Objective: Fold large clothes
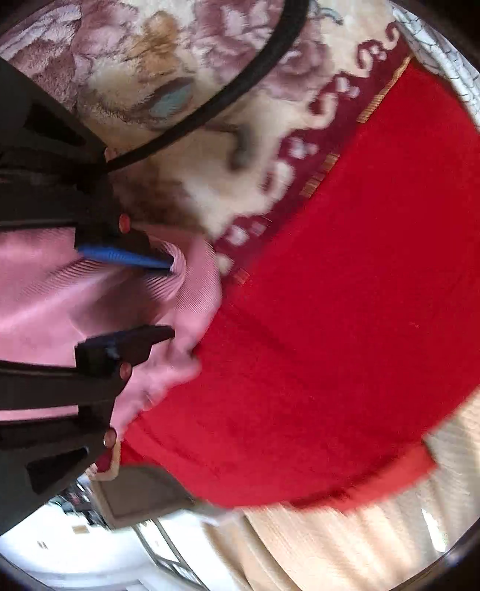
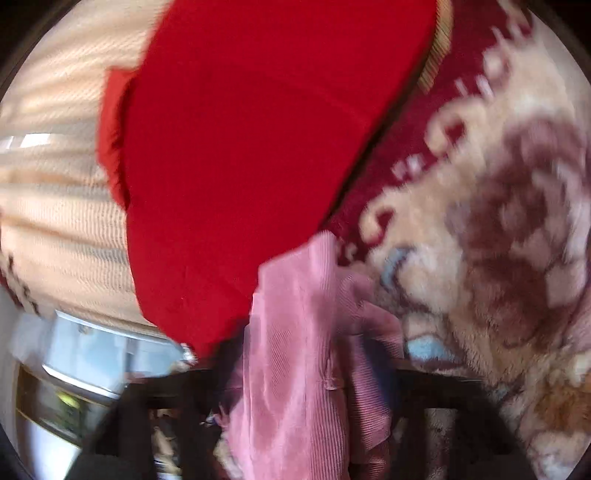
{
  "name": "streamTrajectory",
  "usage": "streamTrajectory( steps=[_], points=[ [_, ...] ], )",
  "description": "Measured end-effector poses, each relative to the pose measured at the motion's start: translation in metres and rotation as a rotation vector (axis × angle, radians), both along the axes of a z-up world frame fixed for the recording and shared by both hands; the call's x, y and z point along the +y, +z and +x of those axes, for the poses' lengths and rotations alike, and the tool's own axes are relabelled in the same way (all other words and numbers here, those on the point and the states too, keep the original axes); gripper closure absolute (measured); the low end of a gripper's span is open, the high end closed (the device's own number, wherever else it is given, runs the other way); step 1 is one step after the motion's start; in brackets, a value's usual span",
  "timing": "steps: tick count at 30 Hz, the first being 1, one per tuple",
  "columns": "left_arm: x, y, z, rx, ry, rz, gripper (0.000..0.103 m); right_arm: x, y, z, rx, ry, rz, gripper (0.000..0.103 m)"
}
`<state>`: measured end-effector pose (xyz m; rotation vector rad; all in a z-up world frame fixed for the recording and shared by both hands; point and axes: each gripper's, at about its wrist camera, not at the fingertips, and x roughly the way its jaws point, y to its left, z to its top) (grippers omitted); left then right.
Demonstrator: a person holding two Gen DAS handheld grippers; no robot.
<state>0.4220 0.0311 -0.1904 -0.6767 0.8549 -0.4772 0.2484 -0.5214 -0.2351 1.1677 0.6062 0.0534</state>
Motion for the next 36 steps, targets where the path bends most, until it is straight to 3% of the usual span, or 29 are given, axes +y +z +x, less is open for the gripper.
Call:
streamTrajectory(
  steps=[1,3,5,7,11,13,14,17,24,27,31,36],
  points=[
    [0.006,0.012,-0.010,-0.071,0.049,0.012,0.042,0.006,0.011,-0.003,-0.032,-0.005,-0.051,0.017],
    [0.012,0.036,-0.034,-0.200,0.164,0.115,0.026,0.022,0.034,-0.007,-0.081,0.021,-0.160,0.018],
    [0.007,0.049,-0.049,-0.250,0.144,0.171,0.025,0.036,0.049,-0.008,-0.104,0.049,-0.263,0.019],
    [-0.006,0.049,-0.054,-0.220,0.077,0.224,0.025,0.062,0.063,-0.002,-0.110,0.100,-0.383,0.021],
    [-0.042,0.030,-0.074,-0.146,-0.009,0.379,0.025,0.098,0.063,0.016,-0.044,0.188,-0.490,0.032],
    [-0.057,0.011,-0.078,-0.053,-0.042,0.491,0.025,0.109,0.051,0.029,0.045,0.213,-0.523,0.035],
    [-0.064,-0.002,-0.078,-0.003,-0.058,0.547,0.025,0.110,0.039,0.034,0.138,0.215,-0.534,0.040],
    [-0.075,-0.035,-0.080,0.055,-0.089,0.658,0.023,0.108,0.010,0.038,0.272,0.236,-0.496,0.056],
    [-0.068,-0.022,-0.098,0.004,-0.045,0.697,0.022,0.134,0.012,-0.002,0.296,0.259,-0.622,0.058],
    [-0.055,-0.012,-0.114,-0.025,0.017,0.700,0.022,0.135,0.009,-0.024,0.281,0.247,-0.586,0.058],
    [-0.040,-0.002,-0.127,-0.054,0.089,0.724,0.022,0.136,0.015,-0.042,0.257,0.230,-0.626,0.059],
    [-0.041,-0.031,-0.098,-0.002,0.034,0.763,0.020,0.135,0.035,-0.046,0.156,0.195,-0.628,0.058]
  ],
)
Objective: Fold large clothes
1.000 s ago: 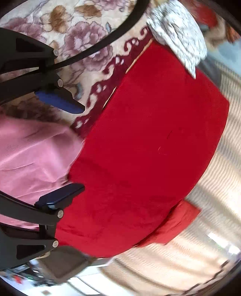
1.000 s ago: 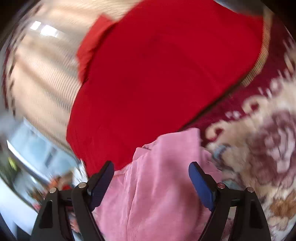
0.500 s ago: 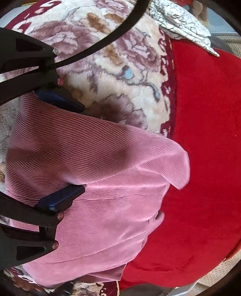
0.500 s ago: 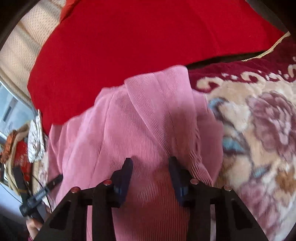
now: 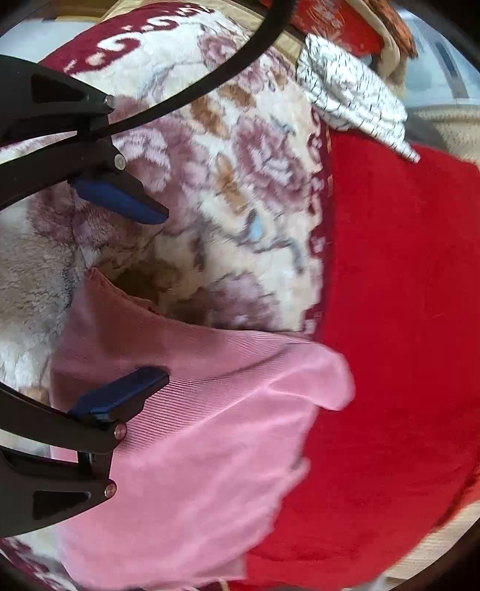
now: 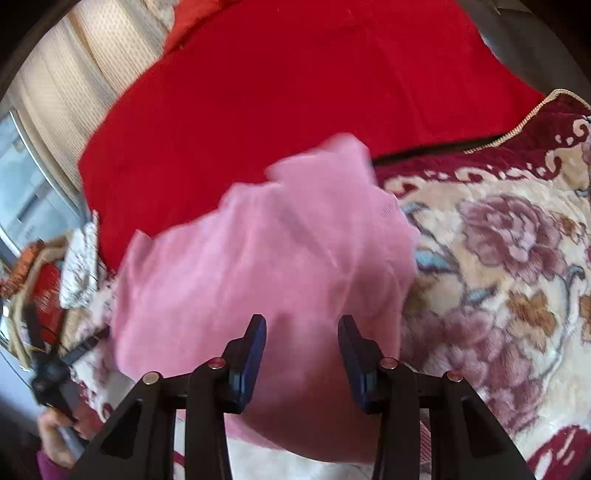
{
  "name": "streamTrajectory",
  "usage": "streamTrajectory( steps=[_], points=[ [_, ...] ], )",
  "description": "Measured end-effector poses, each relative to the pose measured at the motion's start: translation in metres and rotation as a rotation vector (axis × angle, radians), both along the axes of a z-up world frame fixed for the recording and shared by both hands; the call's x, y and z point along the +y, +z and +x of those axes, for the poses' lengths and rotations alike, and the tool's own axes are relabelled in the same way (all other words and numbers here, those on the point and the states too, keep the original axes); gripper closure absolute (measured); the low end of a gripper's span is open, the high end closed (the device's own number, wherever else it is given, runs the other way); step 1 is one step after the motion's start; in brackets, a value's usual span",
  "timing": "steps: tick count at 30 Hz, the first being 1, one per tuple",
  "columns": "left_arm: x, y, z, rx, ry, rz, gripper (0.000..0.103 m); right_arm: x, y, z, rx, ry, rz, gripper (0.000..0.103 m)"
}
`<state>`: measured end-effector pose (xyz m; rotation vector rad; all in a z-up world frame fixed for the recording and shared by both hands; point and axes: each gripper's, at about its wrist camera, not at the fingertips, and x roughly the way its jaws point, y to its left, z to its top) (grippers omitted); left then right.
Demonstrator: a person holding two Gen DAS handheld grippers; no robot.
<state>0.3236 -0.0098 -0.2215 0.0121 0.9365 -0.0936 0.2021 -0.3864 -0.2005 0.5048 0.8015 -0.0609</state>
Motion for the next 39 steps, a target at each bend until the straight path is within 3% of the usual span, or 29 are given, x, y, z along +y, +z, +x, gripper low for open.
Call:
streamTrajectory(
  steps=[2,5,7,9,10,13,15,17,21,27,30,32,39],
  points=[
    [-0.004,-0.008,0.003,0.017,-0.009,-0.005,0.019,-0.004,-0.008,0.009,0.031,0.001,0.029,0.058],
    [0.001,0.002,0.007,-0.014,0.011,-0.032,0.019,-0.017,-0.029,0.026,0.122,-0.018,0.117,0.058],
    [0.007,0.011,0.009,-0.071,0.052,-0.019,0.019,-0.021,-0.021,0.023,0.099,-0.035,0.144,0.058],
    [0.010,0.017,0.011,-0.118,0.064,-0.021,0.019,-0.020,-0.006,0.019,0.037,-0.049,0.101,0.057],
    [0.010,0.017,0.013,-0.122,0.063,-0.020,0.019,-0.020,-0.001,0.018,0.008,-0.058,0.081,0.054],
    [0.005,-0.001,0.030,-0.036,0.059,0.016,0.019,-0.024,0.002,0.024,-0.055,-0.102,0.090,0.030],
    [0.001,-0.016,0.038,0.021,0.057,0.029,0.019,-0.033,-0.015,0.039,0.010,-0.119,0.143,0.030],
    [0.000,-0.011,0.036,0.003,0.073,0.029,0.019,-0.040,-0.033,0.047,0.074,-0.129,0.190,0.031],
    [0.000,0.007,0.020,-0.078,0.074,0.070,0.019,-0.035,-0.017,0.035,0.013,-0.120,0.174,0.031],
    [-0.004,0.027,-0.005,-0.145,-0.006,0.008,0.019,-0.037,0.004,0.002,-0.063,-0.110,0.181,0.031],
    [-0.016,0.009,0.003,-0.080,-0.038,0.092,0.019,-0.042,-0.010,0.006,-0.014,-0.102,0.246,0.031],
    [-0.019,-0.006,0.012,-0.023,-0.055,0.099,0.017,-0.046,-0.029,0.015,0.046,-0.087,0.287,0.032],
    [-0.003,0.021,0.004,-0.105,0.019,0.094,0.017,-0.057,-0.021,0.006,-0.016,-0.081,0.342,0.032]
  ],
)
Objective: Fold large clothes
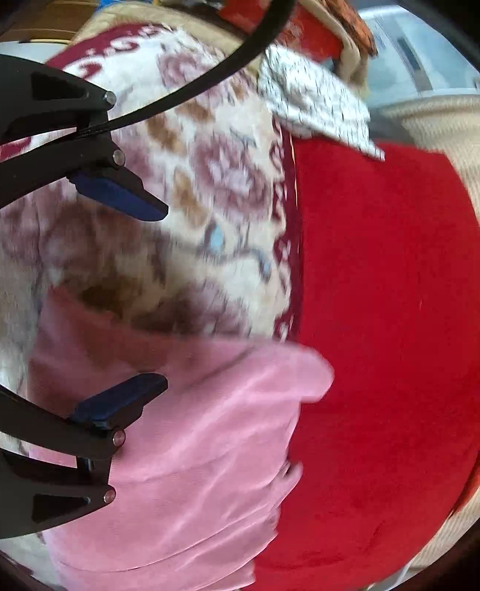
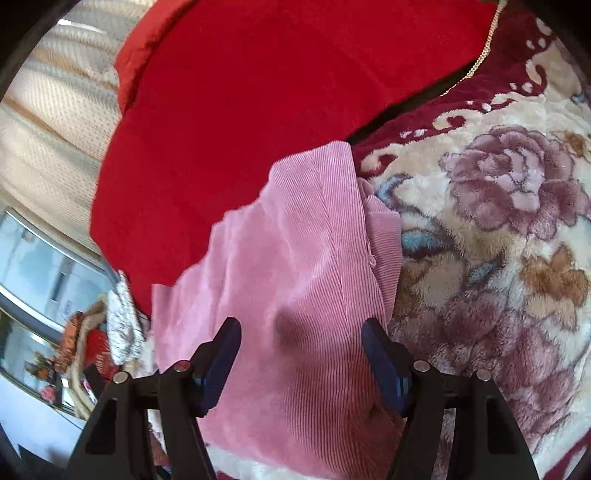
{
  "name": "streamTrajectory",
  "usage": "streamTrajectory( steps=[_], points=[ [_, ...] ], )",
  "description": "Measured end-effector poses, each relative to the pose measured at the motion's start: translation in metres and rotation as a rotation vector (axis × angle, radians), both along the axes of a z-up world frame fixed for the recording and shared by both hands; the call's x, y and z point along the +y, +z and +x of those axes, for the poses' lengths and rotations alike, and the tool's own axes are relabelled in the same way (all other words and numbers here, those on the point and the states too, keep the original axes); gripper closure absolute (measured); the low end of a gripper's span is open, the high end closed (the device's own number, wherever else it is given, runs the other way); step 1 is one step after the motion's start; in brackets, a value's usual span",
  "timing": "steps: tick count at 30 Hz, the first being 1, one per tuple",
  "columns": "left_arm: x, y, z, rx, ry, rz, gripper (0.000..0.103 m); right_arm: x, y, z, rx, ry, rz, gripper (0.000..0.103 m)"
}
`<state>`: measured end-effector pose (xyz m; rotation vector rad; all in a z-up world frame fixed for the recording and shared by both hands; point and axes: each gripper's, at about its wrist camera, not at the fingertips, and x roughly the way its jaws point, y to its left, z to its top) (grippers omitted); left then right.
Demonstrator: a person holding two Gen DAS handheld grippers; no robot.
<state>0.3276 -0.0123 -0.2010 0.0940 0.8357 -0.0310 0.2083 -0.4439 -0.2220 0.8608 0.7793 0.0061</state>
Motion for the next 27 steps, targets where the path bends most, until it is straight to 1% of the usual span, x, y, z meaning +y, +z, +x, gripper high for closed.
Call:
streamTrajectory(
  steps=[1,3,5,6,7,8,9,10,11,12,13,14,15,16,18,19,21,22,24,25,27],
  points=[
    [0.008,0.002,0.000,0.012,0.021,-0.033,0.017,0.000,0.003,-0.002,-0.022,0.010,0.008,0.031],
    [0.031,0.005,-0.002,0.058,0.057,-0.172,0.017,0.004,0.010,-0.005,-0.069,0.043,0.007,0.031],
    [0.043,0.006,-0.009,0.069,0.072,-0.257,0.018,0.013,0.019,-0.004,-0.114,0.073,-0.014,0.031],
    [0.043,0.007,-0.014,0.065,0.068,-0.270,0.019,0.019,0.022,-0.004,-0.137,0.090,-0.025,0.031],
    [0.042,0.007,-0.021,0.063,0.050,-0.270,0.028,0.025,0.024,-0.003,-0.149,0.104,-0.035,0.032],
    [0.042,0.006,-0.024,0.070,0.031,-0.281,0.037,0.030,0.025,-0.001,-0.154,0.115,-0.049,0.036],
    [0.041,0.003,-0.027,0.097,0.009,-0.312,0.055,0.038,0.026,0.003,-0.150,0.128,-0.071,0.041],
    [0.039,-0.001,-0.031,0.124,-0.006,-0.348,0.062,0.045,0.026,0.007,-0.137,0.141,-0.093,0.055],
    [0.038,-0.005,-0.033,0.140,-0.019,-0.374,0.062,0.053,0.024,0.011,-0.115,0.156,-0.115,0.062],
    [0.036,-0.008,-0.036,0.148,-0.033,-0.389,0.062,0.058,0.020,0.017,-0.090,0.166,-0.131,0.062],
    [0.032,-0.011,-0.039,0.150,-0.046,-0.381,0.062,0.063,0.016,0.021,-0.065,0.172,-0.140,0.062],
    [0.026,-0.012,-0.044,0.133,-0.050,-0.346,0.062,0.067,0.011,0.025,-0.035,0.175,-0.148,0.063],
    [0.023,-0.012,-0.046,0.119,-0.062,-0.325,0.057,0.071,0.004,0.029,0.009,0.174,-0.163,0.064],
    [0.020,-0.012,-0.046,0.116,-0.080,-0.316,0.049,0.072,0.001,0.032,0.021,0.172,-0.153,0.064],
    [0.021,-0.010,-0.045,0.108,-0.098,-0.325,0.039,0.068,0.001,0.031,0.012,0.162,-0.117,0.062],
    [0.022,-0.010,-0.041,0.087,-0.078,-0.308,0.038,0.065,0.002,0.031,0.008,0.159,-0.098,0.062],
    [0.024,-0.013,-0.035,0.081,-0.050,-0.272,0.038,0.059,0.004,0.028,-0.021,0.143,-0.052,0.054],
    [0.025,-0.015,-0.032,0.088,-0.038,-0.264,0.038,0.057,0.005,0.025,-0.049,0.136,-0.015,0.047],
    [0.025,-0.017,-0.029,0.084,-0.030,-0.262,0.038,0.057,0.009,0.022,-0.088,0.133,0.005,0.045],
    [0.024,-0.016,-0.030,0.076,-0.033,-0.252,0.038,0.059,0.011,0.021,-0.100,0.135,-0.014,0.045],
    [0.015,-0.012,-0.033,0.035,-0.049,-0.196,0.038,0.062,0.009,0.022,-0.083,0.143,-0.038,0.045]
  ],
)
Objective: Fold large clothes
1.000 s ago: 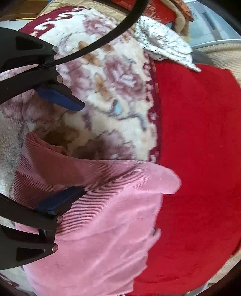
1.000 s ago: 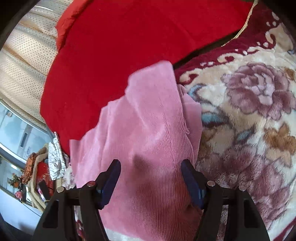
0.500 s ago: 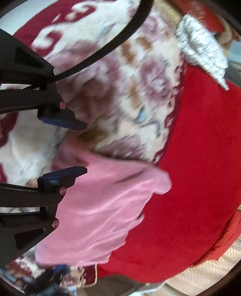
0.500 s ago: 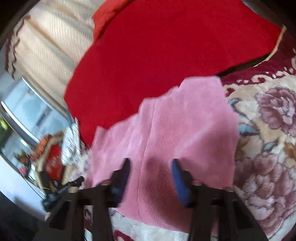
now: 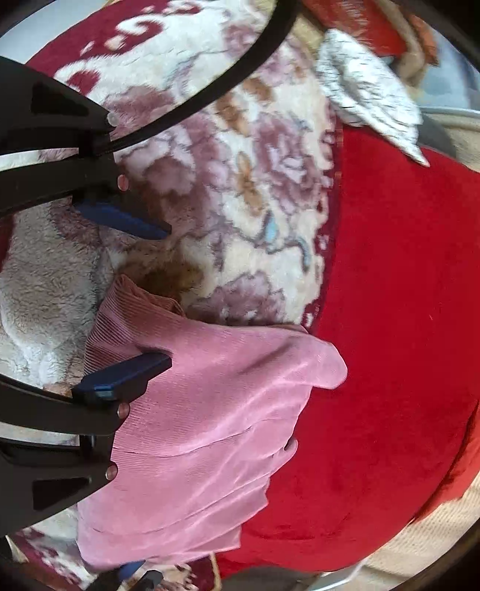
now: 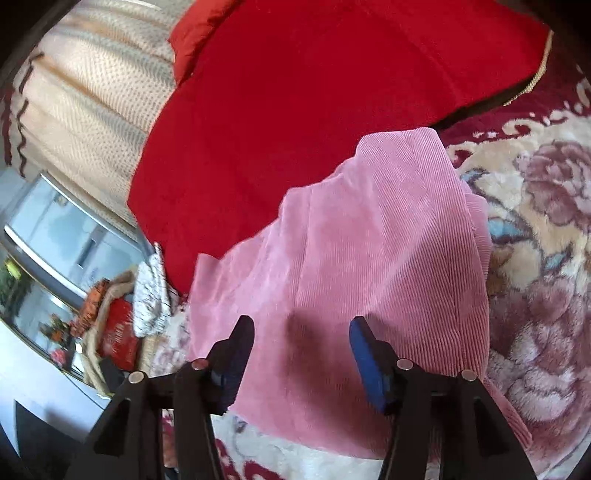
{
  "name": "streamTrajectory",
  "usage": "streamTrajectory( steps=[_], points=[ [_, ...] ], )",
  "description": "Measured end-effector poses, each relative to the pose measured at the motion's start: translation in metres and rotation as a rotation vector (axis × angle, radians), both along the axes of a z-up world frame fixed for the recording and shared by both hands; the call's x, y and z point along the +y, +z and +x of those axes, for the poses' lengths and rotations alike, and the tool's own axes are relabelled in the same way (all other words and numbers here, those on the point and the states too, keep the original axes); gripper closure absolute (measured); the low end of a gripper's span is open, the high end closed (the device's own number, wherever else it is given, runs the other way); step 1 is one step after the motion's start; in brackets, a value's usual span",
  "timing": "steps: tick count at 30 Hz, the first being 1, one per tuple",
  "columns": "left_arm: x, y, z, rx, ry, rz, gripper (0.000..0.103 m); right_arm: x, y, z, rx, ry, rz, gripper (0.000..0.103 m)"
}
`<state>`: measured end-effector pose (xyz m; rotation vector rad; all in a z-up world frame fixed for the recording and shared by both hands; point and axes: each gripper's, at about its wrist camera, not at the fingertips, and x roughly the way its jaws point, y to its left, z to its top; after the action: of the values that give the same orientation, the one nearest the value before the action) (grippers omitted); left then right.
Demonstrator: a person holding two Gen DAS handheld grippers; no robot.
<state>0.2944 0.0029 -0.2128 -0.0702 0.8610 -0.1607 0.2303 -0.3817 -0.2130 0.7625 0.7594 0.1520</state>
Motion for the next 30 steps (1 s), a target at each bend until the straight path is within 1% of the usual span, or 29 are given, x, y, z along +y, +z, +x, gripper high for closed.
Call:
streamTrajectory(
  steps=[1,3,5,6,7,8,9,10,11,12,14,15,16,17,19,21,23,24,27,30],
  points=[
    [-0.004,0.002,-0.001,-0.022,-0.004,0.025,0.038,0.001,-0.006,0.002,0.025,0.010,0.013,0.045],
    [-0.009,0.006,-0.002,-0.061,-0.008,0.065,0.038,-0.001,-0.009,0.001,0.042,0.010,0.030,0.046],
    [-0.015,0.008,0.001,-0.086,-0.011,0.095,0.036,-0.006,-0.005,-0.003,0.036,0.006,0.050,0.046],
    [-0.019,0.007,0.005,-0.084,-0.015,0.110,0.033,-0.009,0.000,-0.010,0.016,0.007,0.074,0.045],
    [-0.022,0.004,0.011,-0.076,-0.023,0.117,0.033,-0.012,0.005,-0.018,-0.014,0.009,0.102,0.044],
    [-0.023,0.002,0.015,-0.070,-0.027,0.120,0.033,-0.015,0.007,-0.023,-0.031,0.007,0.123,0.044],
    [-0.026,0.000,0.018,-0.066,-0.027,0.124,0.033,-0.020,0.009,-0.034,-0.053,-0.001,0.169,0.044],
    [-0.028,0.000,0.021,-0.064,-0.020,0.122,0.033,-0.022,0.009,-0.043,-0.064,-0.005,0.207,0.040],
    [-0.029,0.002,0.021,-0.067,-0.016,0.114,0.033,-0.025,0.007,-0.053,-0.069,-0.010,0.246,0.032],
    [-0.029,0.004,0.021,-0.073,-0.014,0.101,0.033,-0.027,0.003,-0.064,-0.066,-0.024,0.282,0.030],
    [-0.033,0.009,0.021,-0.091,-0.018,0.084,0.033,-0.032,-0.007,-0.086,-0.054,-0.053,0.338,0.030],
    [-0.035,0.010,0.020,-0.095,-0.021,0.087,0.033,-0.033,-0.015,-0.096,-0.043,-0.066,0.366,0.030],
    [-0.038,0.009,0.022,-0.088,-0.024,0.098,0.033,-0.034,-0.024,-0.104,-0.021,-0.081,0.386,0.030],
    [-0.042,0.005,0.026,-0.064,-0.033,0.104,0.033,-0.035,-0.030,-0.107,0.000,-0.092,0.397,0.030],
    [-0.050,-0.006,0.032,-0.013,-0.065,0.117,0.033,-0.036,-0.045,-0.107,0.038,-0.125,0.414,0.030],
    [-0.052,-0.008,0.033,-0.006,-0.066,0.129,0.033,-0.039,-0.057,-0.099,0.070,-0.155,0.425,0.030],
    [-0.051,-0.005,0.032,-0.007,-0.073,0.116,0.033,-0.047,-0.067,-0.097,0.083,-0.198,0.451,0.030],
    [-0.049,-0.004,0.032,-0.008,-0.075,0.110,0.033,-0.051,-0.069,-0.094,0.071,-0.213,0.461,0.030],
    [-0.043,-0.002,0.032,-0.008,-0.069,0.086,0.033,-0.050,-0.065,-0.081,0.022,-0.241,0.438,0.030],
    [-0.037,0.005,0.028,-0.033,-0.065,0.056,0.033,-0.046,-0.067,-0.067,-0.010,-0.278,0.416,0.030]
  ],
)
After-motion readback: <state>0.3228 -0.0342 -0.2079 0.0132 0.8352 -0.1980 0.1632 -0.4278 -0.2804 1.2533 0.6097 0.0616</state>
